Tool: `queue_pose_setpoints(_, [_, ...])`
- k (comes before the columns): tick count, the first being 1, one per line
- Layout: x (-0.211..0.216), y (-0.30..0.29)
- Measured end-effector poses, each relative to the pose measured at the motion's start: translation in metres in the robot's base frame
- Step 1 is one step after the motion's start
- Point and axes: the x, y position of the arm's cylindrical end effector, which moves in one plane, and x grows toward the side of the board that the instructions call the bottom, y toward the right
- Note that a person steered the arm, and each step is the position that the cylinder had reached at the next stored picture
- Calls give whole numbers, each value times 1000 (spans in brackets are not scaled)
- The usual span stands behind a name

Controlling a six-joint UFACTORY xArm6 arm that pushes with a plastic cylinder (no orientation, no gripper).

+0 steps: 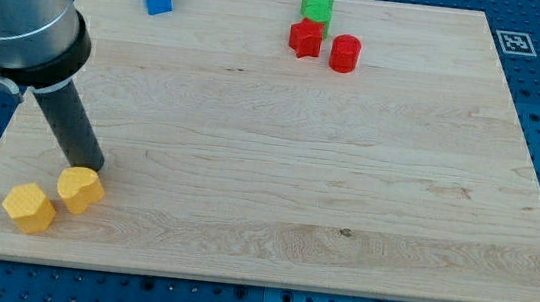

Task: Move your arm towards blue triangle

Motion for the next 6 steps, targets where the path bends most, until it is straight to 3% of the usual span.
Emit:
queue_pose_setpoints(3, [-236,-71])
queue_pose_setpoints(4, [-244,-72])
queue_pose_setpoints(6, [-328,-75])
